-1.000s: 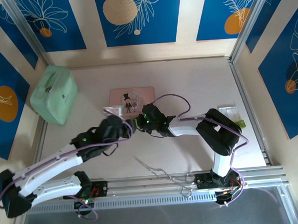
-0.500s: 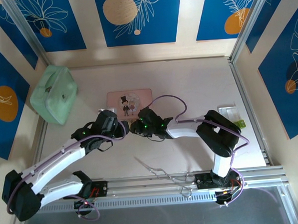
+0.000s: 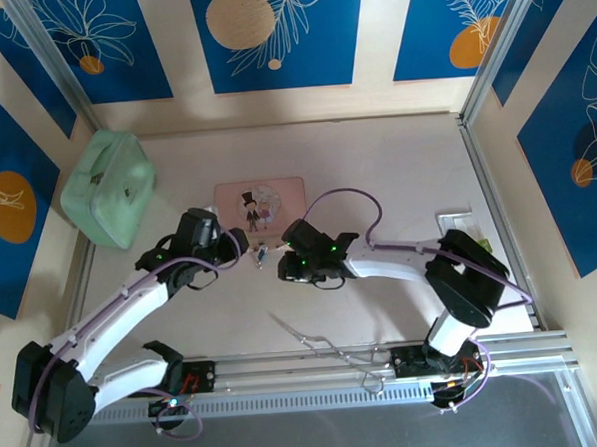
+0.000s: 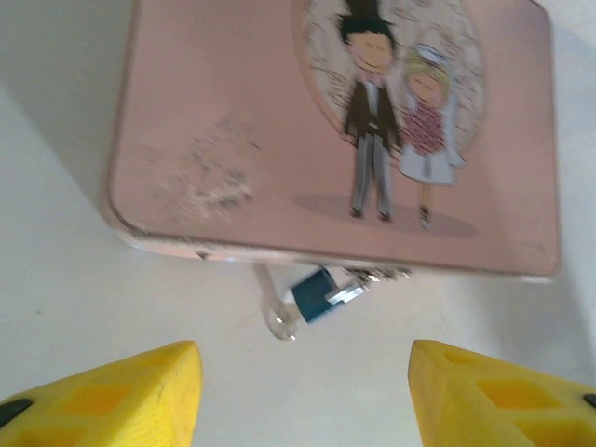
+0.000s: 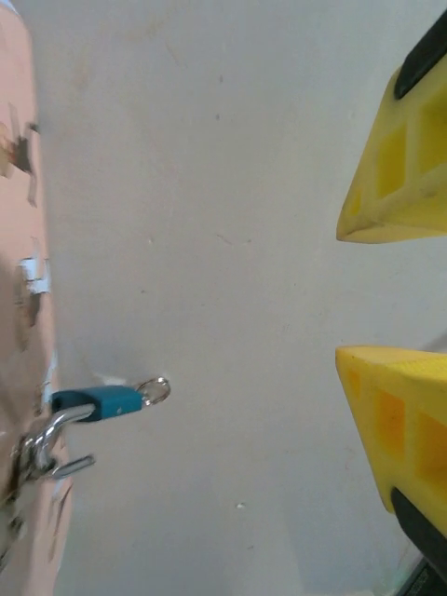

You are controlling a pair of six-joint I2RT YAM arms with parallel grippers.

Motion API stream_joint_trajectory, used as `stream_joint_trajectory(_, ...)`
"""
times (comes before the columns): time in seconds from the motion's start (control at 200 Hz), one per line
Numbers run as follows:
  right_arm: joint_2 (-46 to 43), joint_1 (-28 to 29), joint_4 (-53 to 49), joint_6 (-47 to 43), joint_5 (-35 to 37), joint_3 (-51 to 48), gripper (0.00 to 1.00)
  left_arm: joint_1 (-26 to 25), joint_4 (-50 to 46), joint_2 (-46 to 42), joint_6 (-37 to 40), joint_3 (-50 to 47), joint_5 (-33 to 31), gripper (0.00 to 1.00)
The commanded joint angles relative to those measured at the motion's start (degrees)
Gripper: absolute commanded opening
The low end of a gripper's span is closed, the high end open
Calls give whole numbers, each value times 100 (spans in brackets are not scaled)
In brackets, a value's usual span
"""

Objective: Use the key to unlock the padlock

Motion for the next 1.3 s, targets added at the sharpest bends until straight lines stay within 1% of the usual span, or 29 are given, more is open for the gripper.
stream_joint_trajectory(0.0, -317, 35, -700, -296, 626, 144, 35, 366, 289, 239, 245, 205, 380, 60)
stream_joint_trajectory(0.055, -444, 94, -1051, -203, 1029, 226, 42, 488, 334, 355, 327, 296, 359, 60)
stream_joint_trajectory(0.145, -604, 331, -1525, -104, 1862, 375, 44, 638, 327, 576, 531, 472, 349, 63)
stream_joint_trajectory(0.205, -653, 473, -1652, -162, 2270, 434, 46, 708, 287, 741, 688, 597, 431, 64)
stream_joint_trajectory(0.27, -657, 600, -1864, -180, 2851, 469, 51, 741, 223, 933, 889, 741, 550, 65)
stream_joint_trajectory(0.305, -648, 617, -1954, -148, 3044, 463, 52, 751, 207, 1001, 1016, 802, 591, 66)
stream_joint_trajectory(0.355, -647, 573, -1959, -155, 3070, 426, 53, 751, 127, 1043, 1177, 871, 504, 68)
stream_joint_trajectory(0.42, -662, 486, -1811, -202, 2901, 301, 54, 799, 9, 1068, 1286, 924, 371, 72)
stream_joint_trajectory(0.46, -649, 416, -1654, -241, 2763, 196, 54, 858, -7, 1080, 1324, 937, 410, 74)
stream_joint_trajectory(0.51, -576, 339, -1695, -202, 2652, 192, 54, 912, 17, 1108, 1344, 927, 481, 77)
stream_joint_trajectory(0.575, -554, 320, -1710, -199, 2595, 182, 54, 979, 51, 1156, 1370, 905, 569, 77)
stream_joint_trajectory(0.65, -764, 325, -1264, -314, 2406, -99, 54, 1019, 89, 1230, 1427, 903, 673, 77)
stream_joint_trajectory(0.79, -1438, -61, 7, -731, 1152, -969, 51, 1068, 237, 1346, 1396, 800, 879, 77)
stream_joint_trajectory(0.935, -1937, -461, 623, -859, 273, -1425, 50, 1099, 387, 1459, 1305, 720, 917, 76)
stream_joint_trajectory(1.0, -1957, -496, 621, -921, 171, -1394, 49, 1133, 492, 1487, 1240, 685, 936, 75)
stream_joint_trajectory(1.131, -1758, -503, 492, -1003, 46, -1136, 41, 1165, 569, 1582, 1173, 711, 901, 73)
stream_joint_trajectory(1.291, -1650, -493, 716, -894, -87, -1155, 40, 1169, 566, 1636, 1196, 786, 665, 73)
